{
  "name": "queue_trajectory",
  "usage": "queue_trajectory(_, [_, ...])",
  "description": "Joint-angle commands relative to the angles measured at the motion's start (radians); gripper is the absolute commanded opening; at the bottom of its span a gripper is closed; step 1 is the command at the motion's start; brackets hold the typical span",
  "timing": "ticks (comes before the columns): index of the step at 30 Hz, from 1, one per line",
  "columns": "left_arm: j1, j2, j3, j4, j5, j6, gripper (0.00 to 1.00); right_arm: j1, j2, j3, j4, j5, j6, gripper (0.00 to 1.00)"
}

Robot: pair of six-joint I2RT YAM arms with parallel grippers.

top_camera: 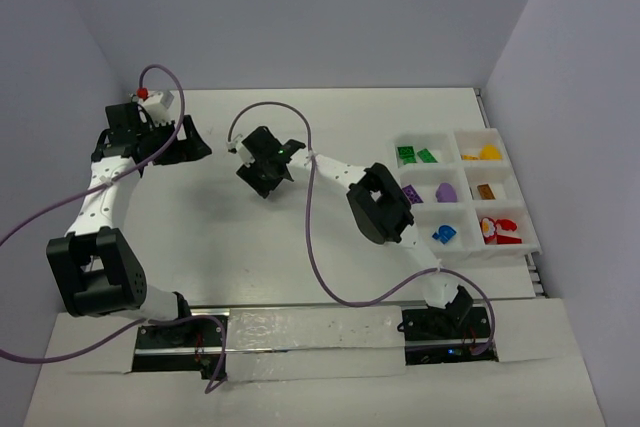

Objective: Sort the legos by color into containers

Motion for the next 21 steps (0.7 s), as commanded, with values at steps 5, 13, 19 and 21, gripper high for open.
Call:
queue_trajectory(5, [0.006, 0.035, 0.07, -0.025, 0.034, -0.008, 0.99, -0.027, 0.037, 0.061, -0.006, -0.036, -0.008, 0.51])
queue_trajectory(13, [0.005, 0.056, 0.105, -0.051, 0.03, 0.008, 0.99, -0.023, 0.069, 0.092, -0.019, -0.089, -0.014, 0.37])
queue_trajectory(19, [0.006, 0.064, 0.113, -0.054, 0.03, 0.005, 0.99, -0.022, 0.081, 0.111, -0.014, -0.091, -0.01, 0.35])
queue_trajectory(21, [0.005, 0.066, 0.115, -0.055, 0.031, 0.005, 0.99, -0.021, 0.084, 0.113, -0.015, -0.092, -0.013, 0.35])
